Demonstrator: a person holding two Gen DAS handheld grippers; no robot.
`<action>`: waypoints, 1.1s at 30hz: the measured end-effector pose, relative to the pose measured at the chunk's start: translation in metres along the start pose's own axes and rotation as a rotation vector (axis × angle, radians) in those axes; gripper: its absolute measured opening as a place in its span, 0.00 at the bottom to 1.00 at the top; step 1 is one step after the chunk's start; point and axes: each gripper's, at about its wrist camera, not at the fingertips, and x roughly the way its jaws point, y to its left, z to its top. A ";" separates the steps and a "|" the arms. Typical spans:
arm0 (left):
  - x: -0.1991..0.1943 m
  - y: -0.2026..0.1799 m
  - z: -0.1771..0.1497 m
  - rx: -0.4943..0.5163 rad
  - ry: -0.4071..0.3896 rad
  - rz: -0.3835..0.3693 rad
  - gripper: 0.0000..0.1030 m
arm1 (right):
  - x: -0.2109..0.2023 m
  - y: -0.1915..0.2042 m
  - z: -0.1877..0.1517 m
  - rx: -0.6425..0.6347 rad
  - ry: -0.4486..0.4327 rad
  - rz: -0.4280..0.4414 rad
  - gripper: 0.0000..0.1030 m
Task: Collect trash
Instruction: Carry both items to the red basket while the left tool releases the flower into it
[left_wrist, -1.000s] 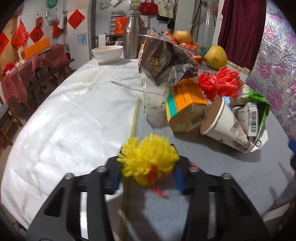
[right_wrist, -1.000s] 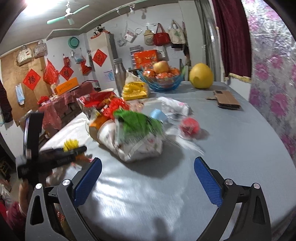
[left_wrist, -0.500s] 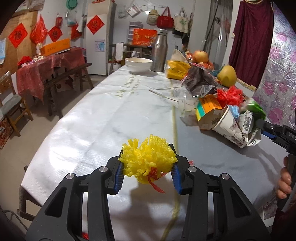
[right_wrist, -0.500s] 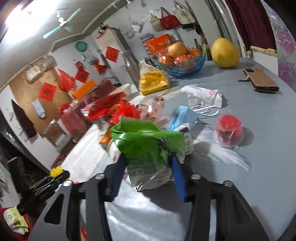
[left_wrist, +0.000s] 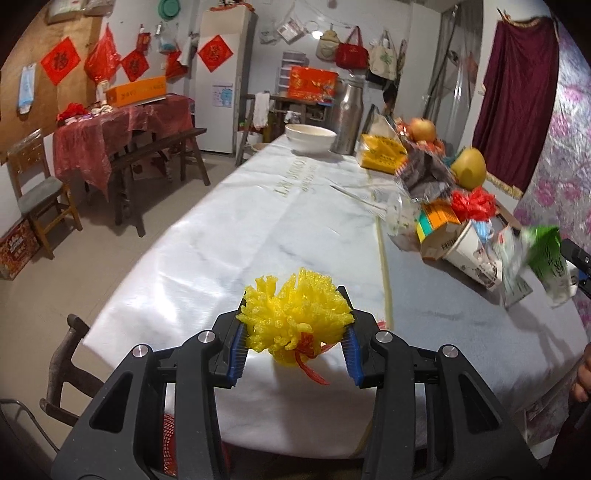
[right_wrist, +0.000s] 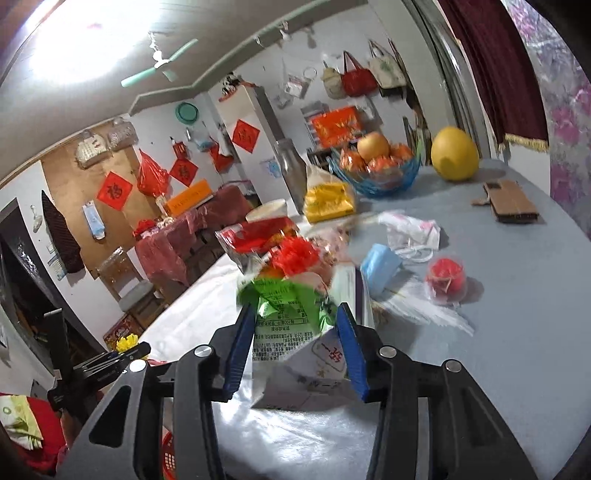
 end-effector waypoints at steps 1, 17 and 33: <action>-0.002 0.004 0.000 -0.011 -0.003 -0.001 0.42 | 0.000 0.002 0.002 -0.014 0.006 -0.018 0.44; 0.000 0.008 -0.014 -0.016 0.028 -0.005 0.42 | 0.027 0.000 -0.037 -0.081 0.148 -0.094 0.81; 0.002 0.010 -0.019 -0.018 0.040 -0.015 0.42 | 0.016 -0.015 -0.065 -0.131 0.201 -0.127 0.32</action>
